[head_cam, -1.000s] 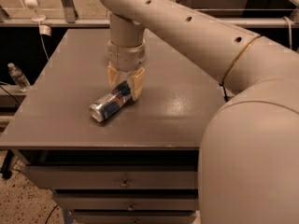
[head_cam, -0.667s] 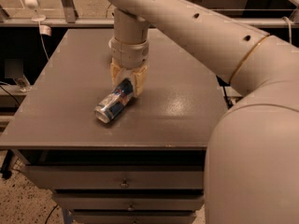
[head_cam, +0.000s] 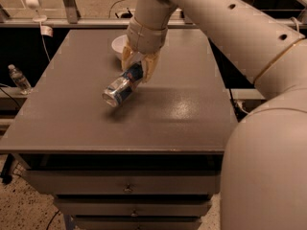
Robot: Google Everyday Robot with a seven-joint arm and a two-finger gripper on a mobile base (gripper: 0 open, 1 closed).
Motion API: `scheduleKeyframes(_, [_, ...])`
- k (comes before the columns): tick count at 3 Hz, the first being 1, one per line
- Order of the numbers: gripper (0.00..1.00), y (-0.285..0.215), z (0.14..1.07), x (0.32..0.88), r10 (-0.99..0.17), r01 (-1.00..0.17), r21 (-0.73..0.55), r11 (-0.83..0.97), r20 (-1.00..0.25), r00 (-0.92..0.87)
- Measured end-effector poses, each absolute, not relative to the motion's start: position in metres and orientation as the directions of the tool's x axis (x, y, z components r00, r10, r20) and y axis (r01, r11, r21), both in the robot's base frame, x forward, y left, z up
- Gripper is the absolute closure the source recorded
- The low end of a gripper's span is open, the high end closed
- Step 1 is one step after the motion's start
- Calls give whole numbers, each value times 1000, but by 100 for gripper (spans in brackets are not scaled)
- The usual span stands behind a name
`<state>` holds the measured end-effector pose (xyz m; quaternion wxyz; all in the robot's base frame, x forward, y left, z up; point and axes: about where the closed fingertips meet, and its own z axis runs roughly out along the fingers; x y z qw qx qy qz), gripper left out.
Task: Place redbull can upright
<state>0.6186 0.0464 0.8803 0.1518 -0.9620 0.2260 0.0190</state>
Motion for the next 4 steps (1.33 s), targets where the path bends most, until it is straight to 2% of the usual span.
scheduleKeyframes(1, [100, 35, 898, 638, -444, -428, -390, -815, -52, 894])
scheduleKeyframes(2, [100, 43, 902, 652, -459, -421, -443, -791, -26, 888])
scheduleKeyframes(3, [100, 42, 901, 650, -451, -416, -425, -804, -22, 892])
scheduleKeyframes(4, [100, 36, 911, 653, -407, -356, -363, -861, 72, 911])
